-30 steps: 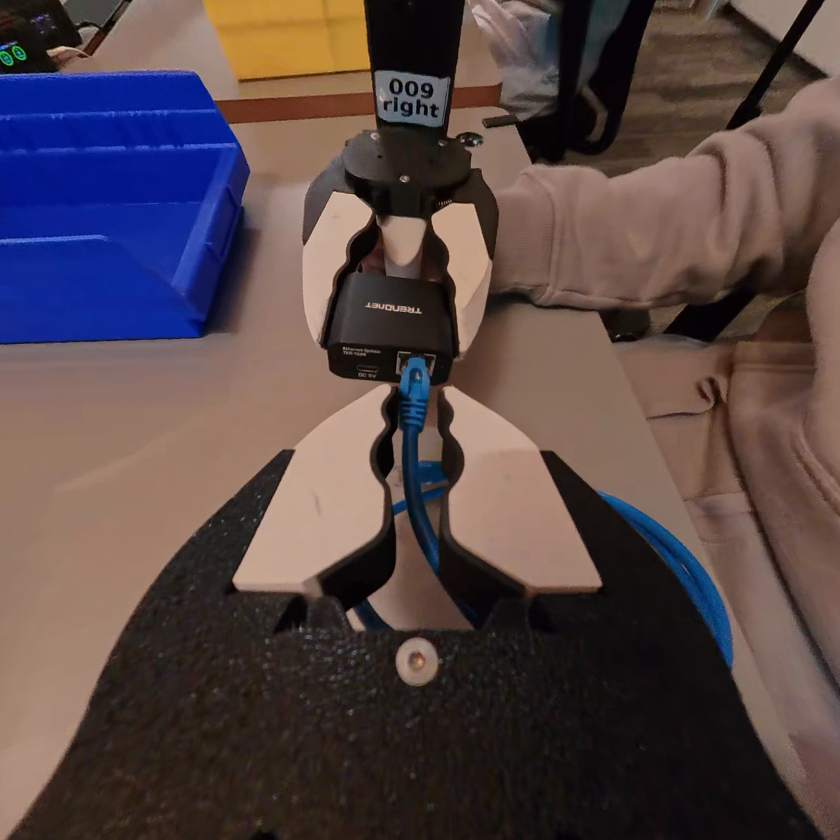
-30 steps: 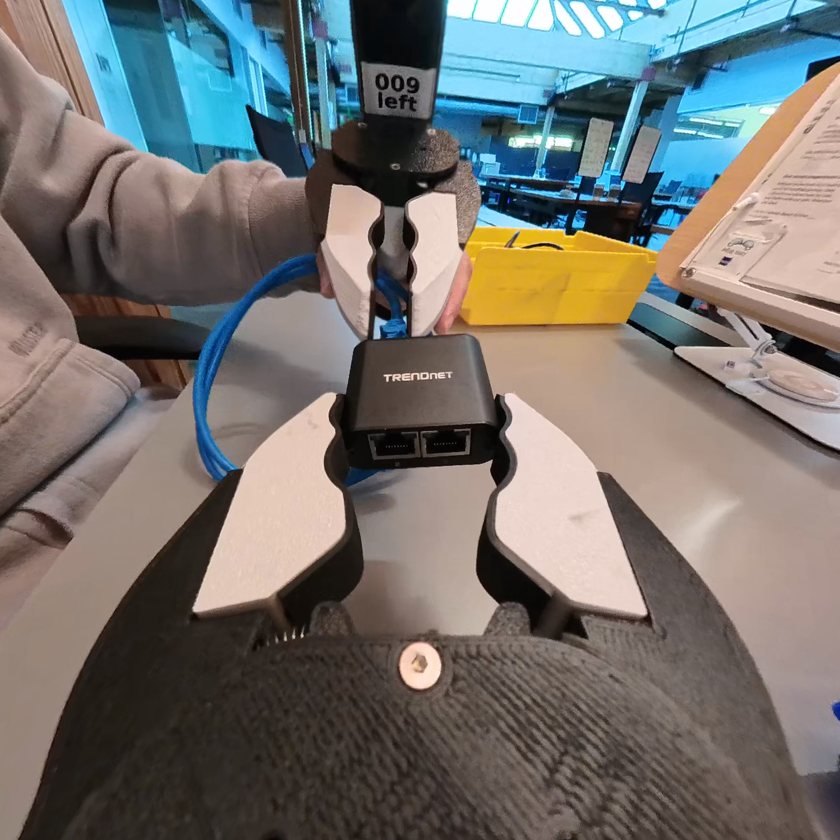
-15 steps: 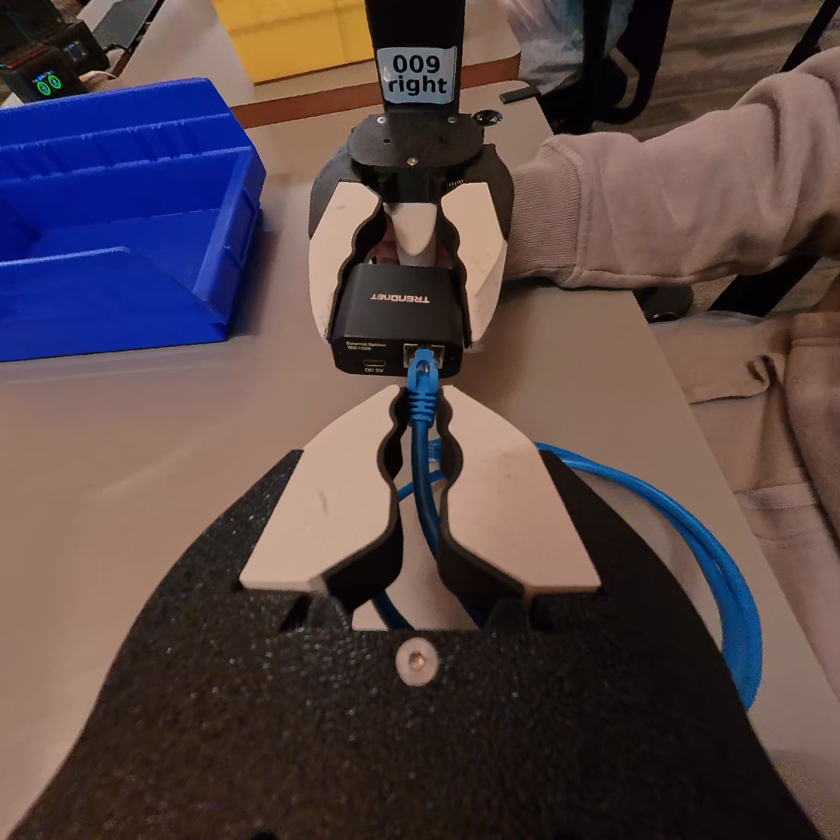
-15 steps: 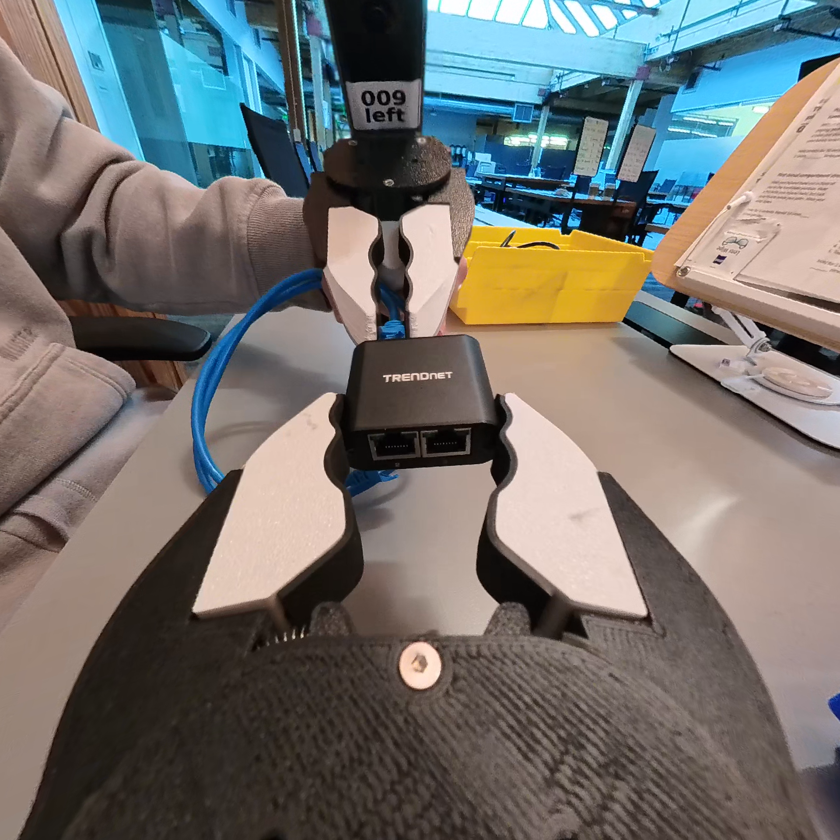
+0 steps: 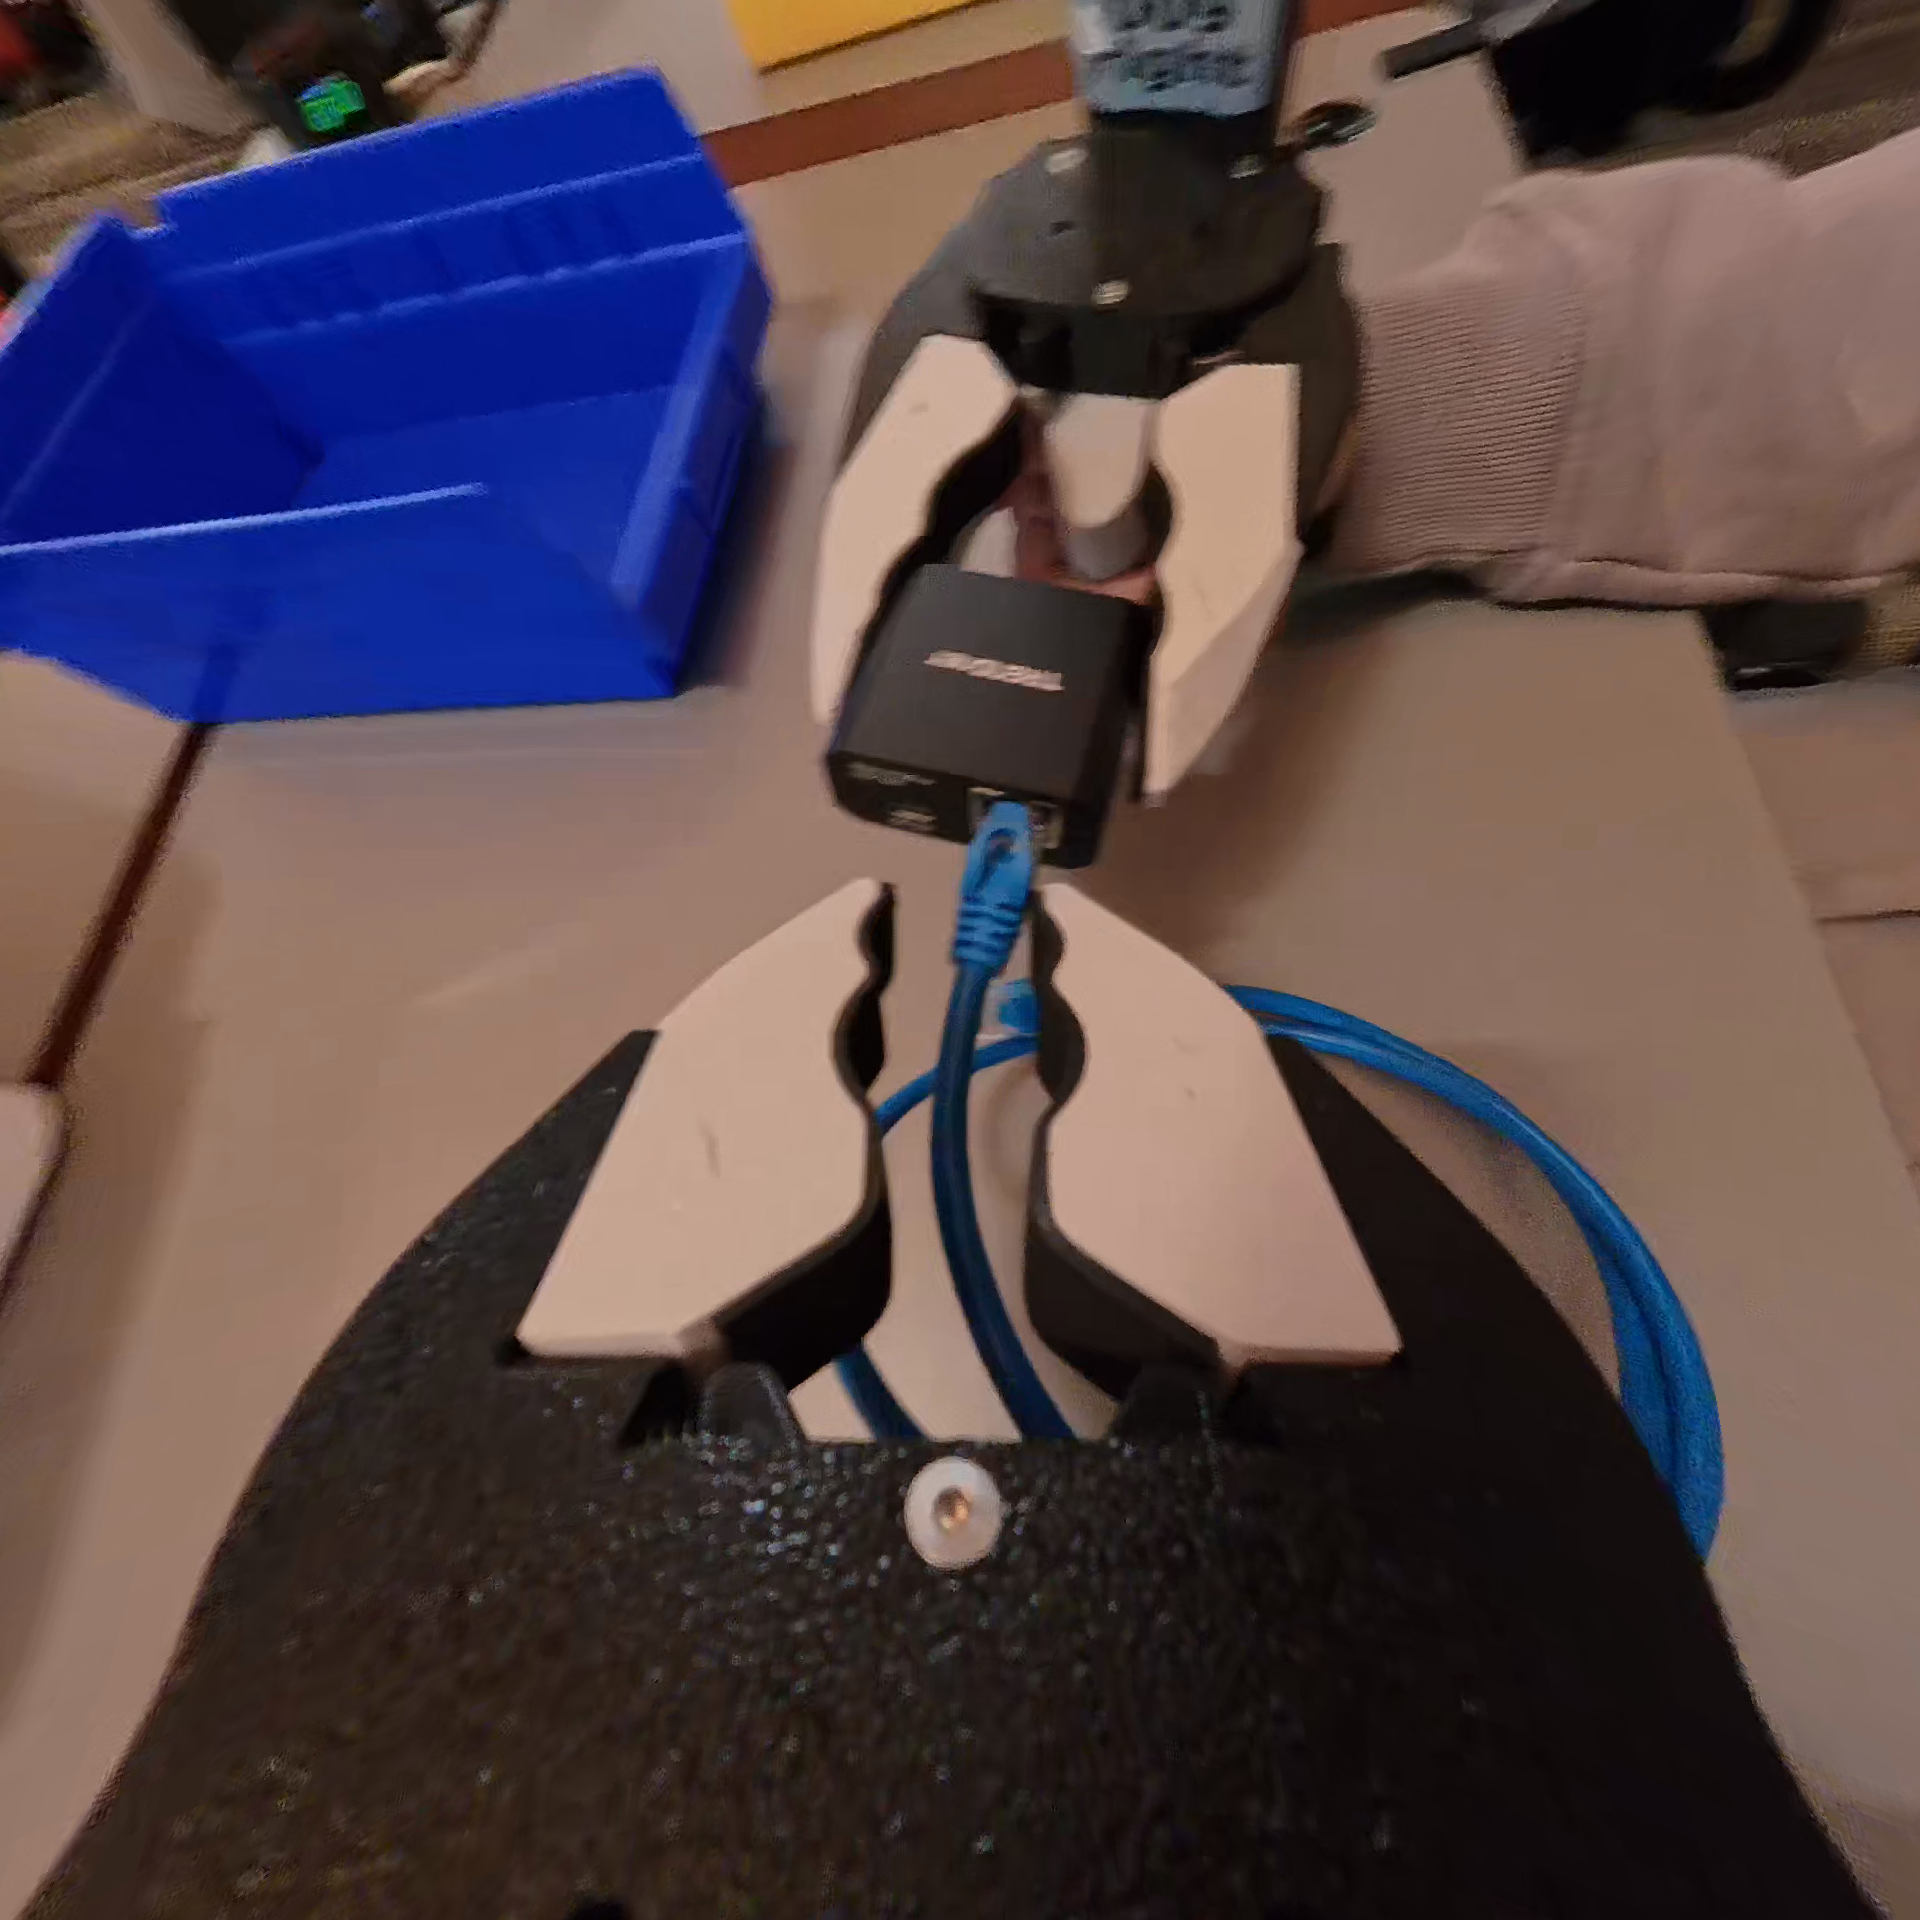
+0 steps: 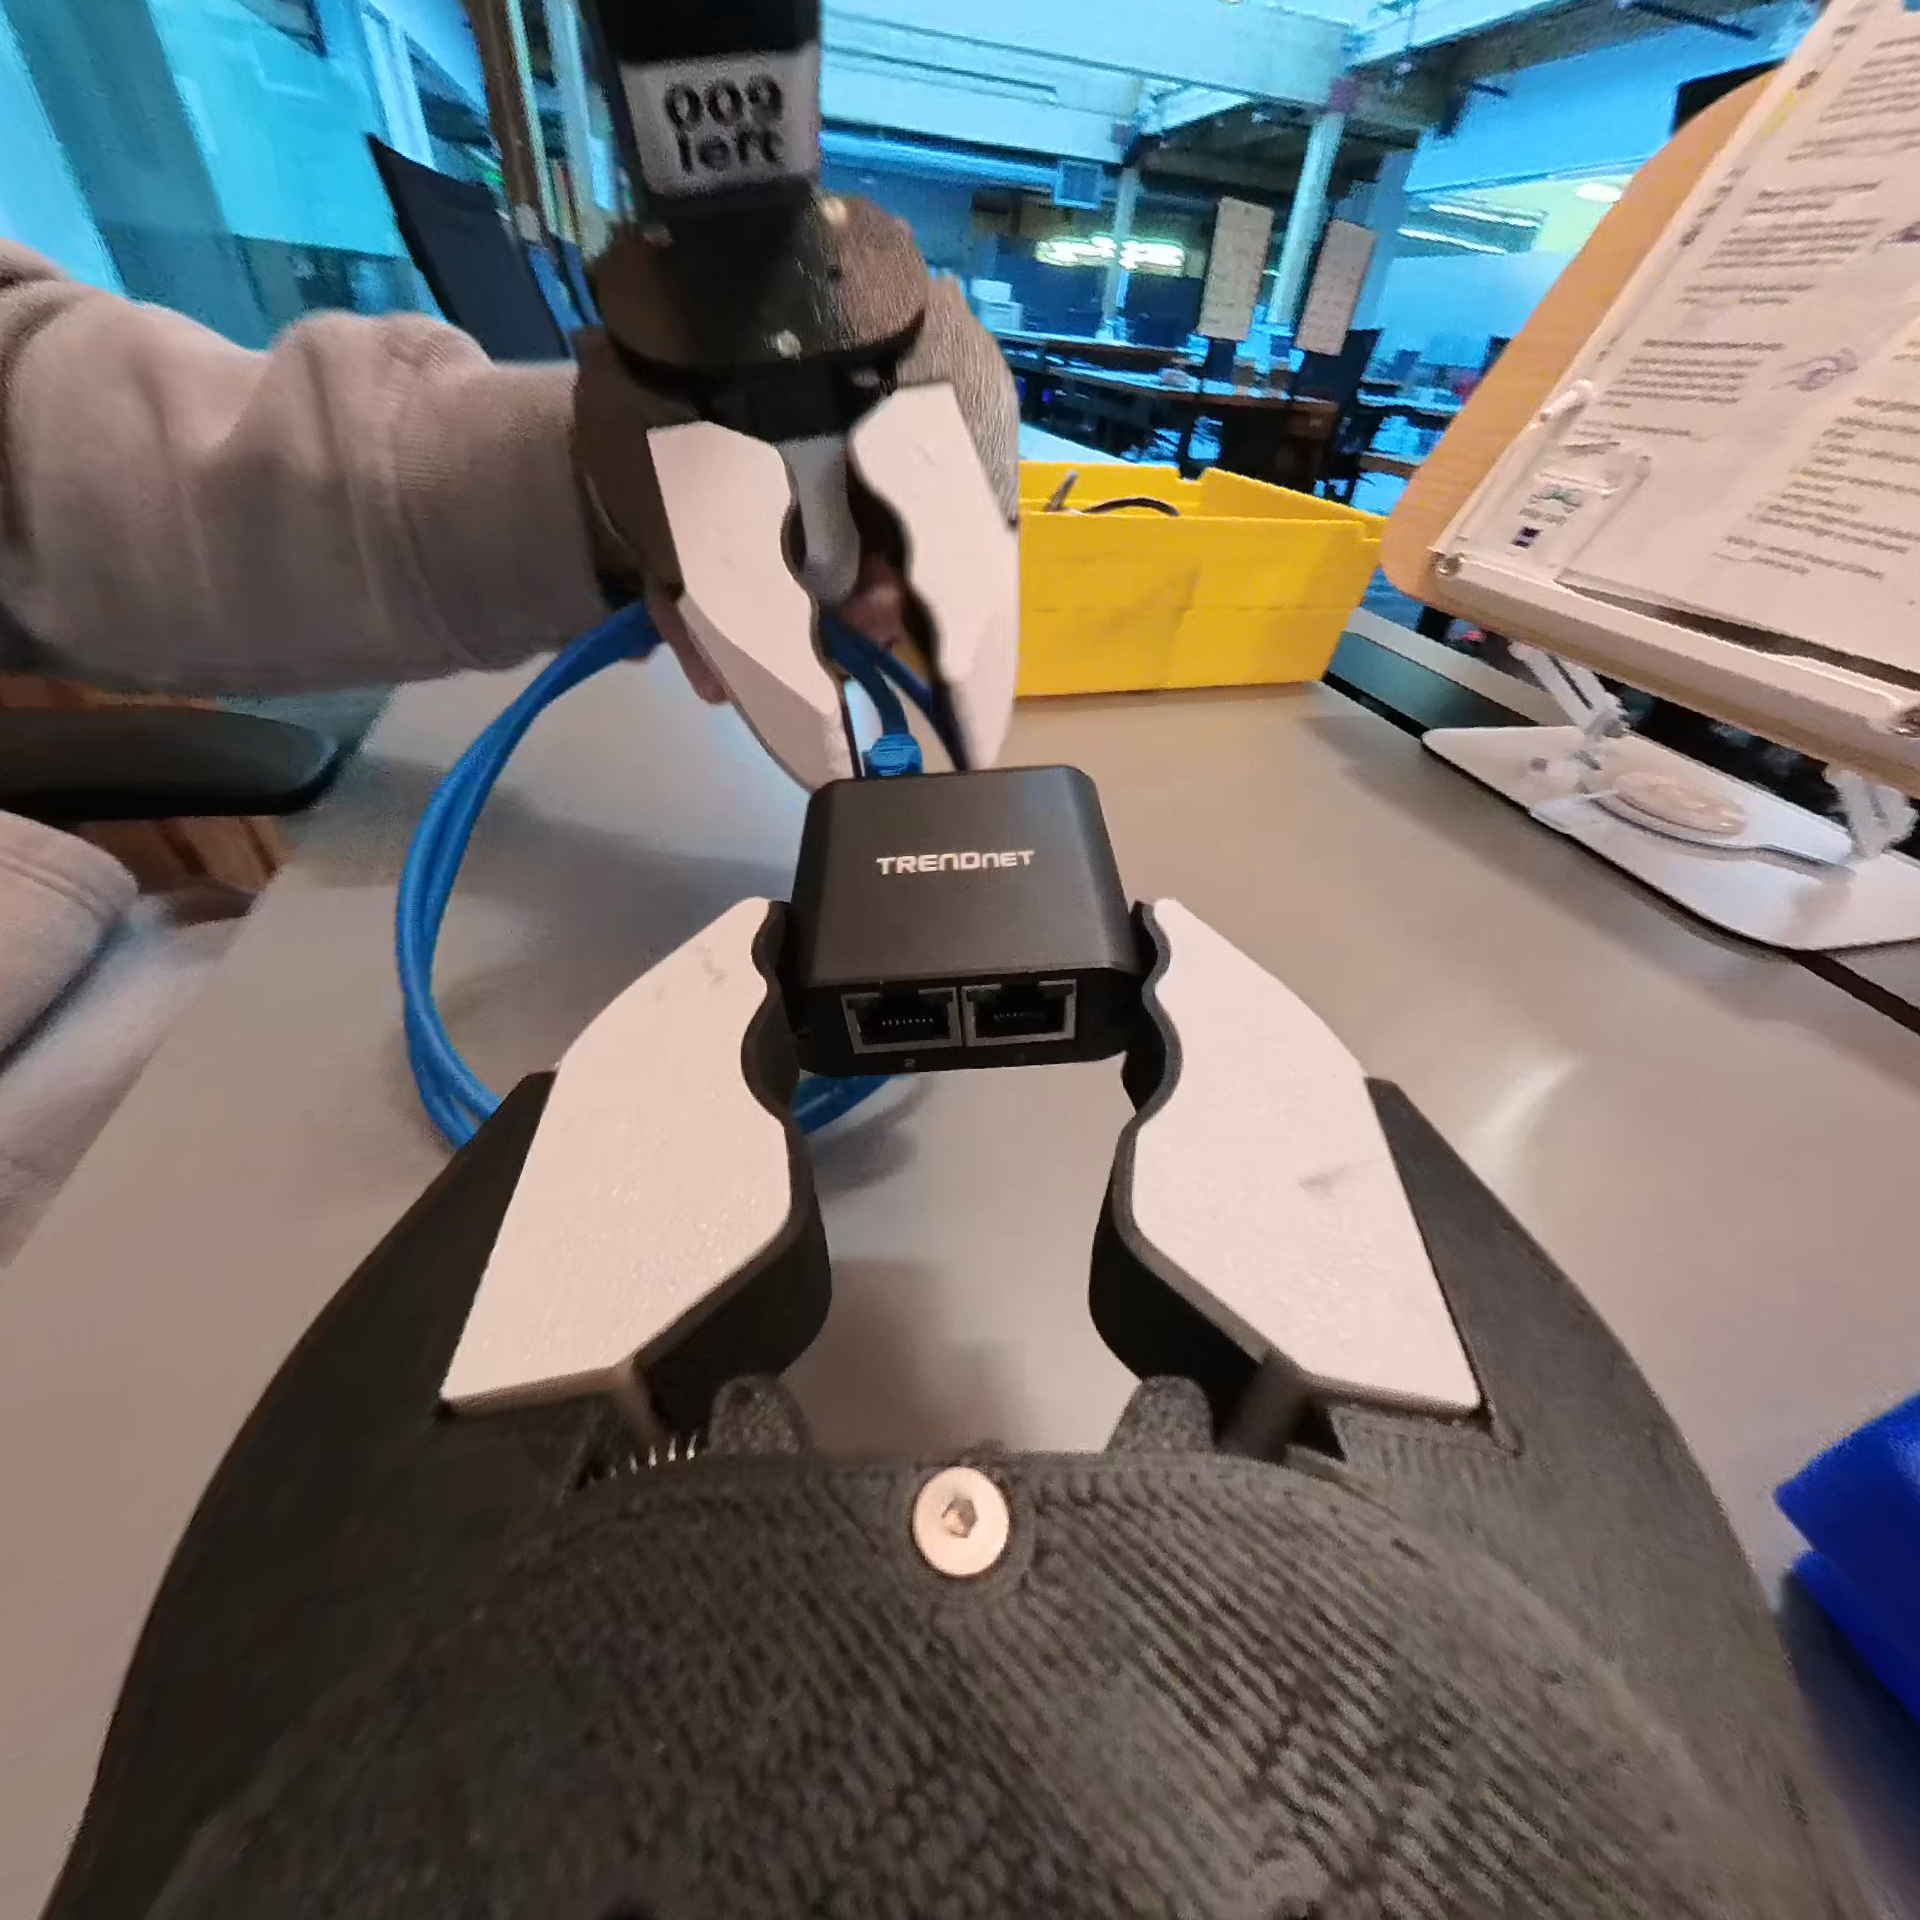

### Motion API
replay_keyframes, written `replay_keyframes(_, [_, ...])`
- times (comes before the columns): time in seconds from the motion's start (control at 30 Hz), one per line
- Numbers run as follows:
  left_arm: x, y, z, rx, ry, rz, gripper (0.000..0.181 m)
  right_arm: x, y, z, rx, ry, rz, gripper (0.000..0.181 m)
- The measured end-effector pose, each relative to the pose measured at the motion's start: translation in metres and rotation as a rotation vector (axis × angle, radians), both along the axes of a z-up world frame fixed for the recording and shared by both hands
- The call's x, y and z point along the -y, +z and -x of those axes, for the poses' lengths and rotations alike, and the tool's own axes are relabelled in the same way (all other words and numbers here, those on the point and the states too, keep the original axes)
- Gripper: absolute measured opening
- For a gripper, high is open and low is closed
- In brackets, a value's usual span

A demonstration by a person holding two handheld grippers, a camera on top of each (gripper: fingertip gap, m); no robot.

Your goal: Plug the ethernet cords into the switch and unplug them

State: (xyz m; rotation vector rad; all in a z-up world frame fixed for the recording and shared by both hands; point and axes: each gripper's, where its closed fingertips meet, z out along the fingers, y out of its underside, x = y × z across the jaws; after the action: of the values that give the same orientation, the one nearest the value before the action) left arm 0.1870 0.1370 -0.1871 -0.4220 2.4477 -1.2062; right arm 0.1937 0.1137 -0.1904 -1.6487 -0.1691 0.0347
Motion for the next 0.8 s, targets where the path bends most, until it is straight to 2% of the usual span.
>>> replay_keyframes(0.03, [-0.008,0.005,-0.006,0.025,0.058,-0.028,0.034,-0.001,-0.001,-0.002,0.007,-0.019,0.003,0.062])
replay_keyframes(0.07, [-0.018,0.011,-0.012,0.048,0.13,-0.051,0.037,-0.001,0.0,-0.006,0.006,-0.048,0.0,0.062])
replay_keyframes(0.17, [-0.059,0.043,-0.029,0.113,0.47,-0.061,0.032,0.0,0.003,-0.019,-0.009,-0.129,-0.025,0.062])
replay_keyframes(0.23, [-0.063,0.052,-0.021,-0.012,0.609,0.083,0.032,0.0,0.003,-0.026,-0.016,-0.174,-0.025,0.062])
replay_keyframes(0.37, [-0.013,0.052,0.004,-0.444,0.579,0.669,0.04,-0.002,0.0,-0.04,0.007,-0.3,-0.005,0.062])
replay_keyframes(0.5, [0.004,0.025,-0.005,-0.75,0.646,1.154,0.042,-0.008,0.002,-0.044,-0.013,-0.376,-0.018,0.062])
replay_keyframes(0.6, [0.008,0.01,-0.016,-0.844,0.655,1.324,0.04,-0.016,0.005,-0.036,0.006,-0.386,-0.031,0.063])
replay_keyframes(0.67, [0.003,0.01,-0.023,-0.836,0.657,1.401,0.029,-0.021,0.006,-0.032,0.033,-0.398,-0.019,0.062])
replay_keyframes(0.7, [0.001,0.008,-0.026,-0.842,0.671,1.412,0.023,-0.023,0.006,-0.03,0.046,-0.399,-0.012,0.062])
replay_keyframes(0.8, [0.0,0.01,-0.03,-0.876,0.642,1.448,0.022,-0.024,0.009,-0.033,0.044,-0.448,-0.008,0.062])
